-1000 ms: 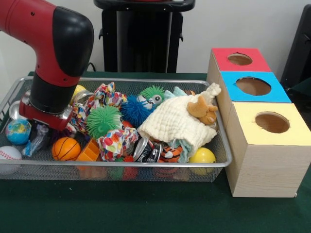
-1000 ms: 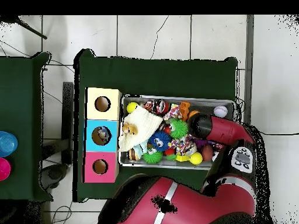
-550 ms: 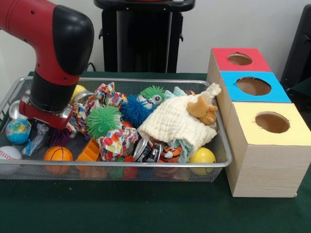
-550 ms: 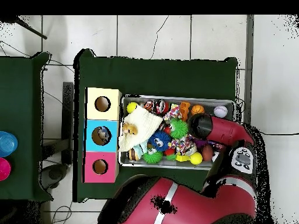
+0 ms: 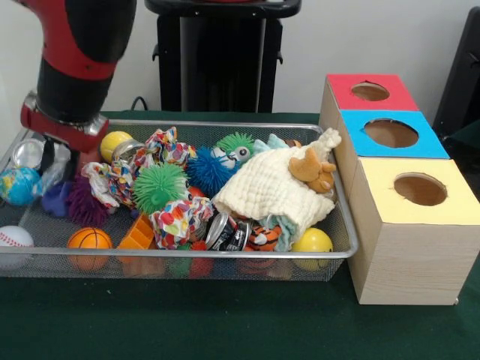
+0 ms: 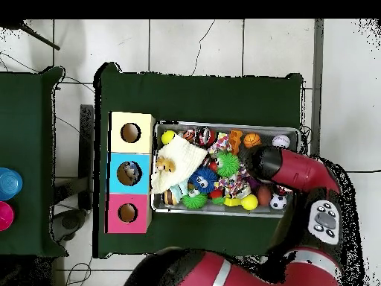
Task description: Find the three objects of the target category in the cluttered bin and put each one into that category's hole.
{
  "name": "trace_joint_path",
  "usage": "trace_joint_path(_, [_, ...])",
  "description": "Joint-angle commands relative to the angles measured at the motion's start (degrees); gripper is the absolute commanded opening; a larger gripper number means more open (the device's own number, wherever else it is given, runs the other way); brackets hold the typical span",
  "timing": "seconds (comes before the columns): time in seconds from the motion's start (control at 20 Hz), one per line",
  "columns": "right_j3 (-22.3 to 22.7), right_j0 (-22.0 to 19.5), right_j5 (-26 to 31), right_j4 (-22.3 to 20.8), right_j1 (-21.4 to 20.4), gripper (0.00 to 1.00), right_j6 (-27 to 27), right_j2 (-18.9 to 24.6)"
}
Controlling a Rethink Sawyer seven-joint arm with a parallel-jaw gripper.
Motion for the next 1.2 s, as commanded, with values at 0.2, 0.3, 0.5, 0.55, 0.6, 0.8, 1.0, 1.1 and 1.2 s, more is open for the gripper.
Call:
trace_joint_path(0.2, [2.29, -2.94, 17.08, 0.16, -11.06, 0.00, -6.17, 8.16])
trace_joint_path(0.3, [0.77, -3.68, 19.52, 0.75, -11.79, 0.00, -6.84, 9.58])
trace_joint_path(0.5, [-0.21, -3.38, 27.99, 2.87, -13.77, 0.00, -3.48, 10.42])
trace_joint_path(0.55, [0.26, -3.62, 29.28, 4.07, -14.20, 0.00, -2.17, 11.14])
trace_joint_path(0.6, [1.22, -4.14, 29.35, 5.74, -14.71, 0.00, -0.97, 12.38])
trace_joint_path(0.8, [6.79, -6.03, 28.65, 14.34, -16.50, 0.00, 4.29, 16.57])
trace_joint_path(1.0, [12.63, -7.32, 25.52, 22.88, -17.96, 0.00, 6.12, 19.74])
trace_joint_path(1.1, [14.36, -7.36, 24.39, 25.16, -18.41, 0.00, 5.85, 20.26])
trace_joint_path(1.2, [15.81, -6.95, 24.09, 27.22, -18.96, 0.00, 6.47, 20.32])
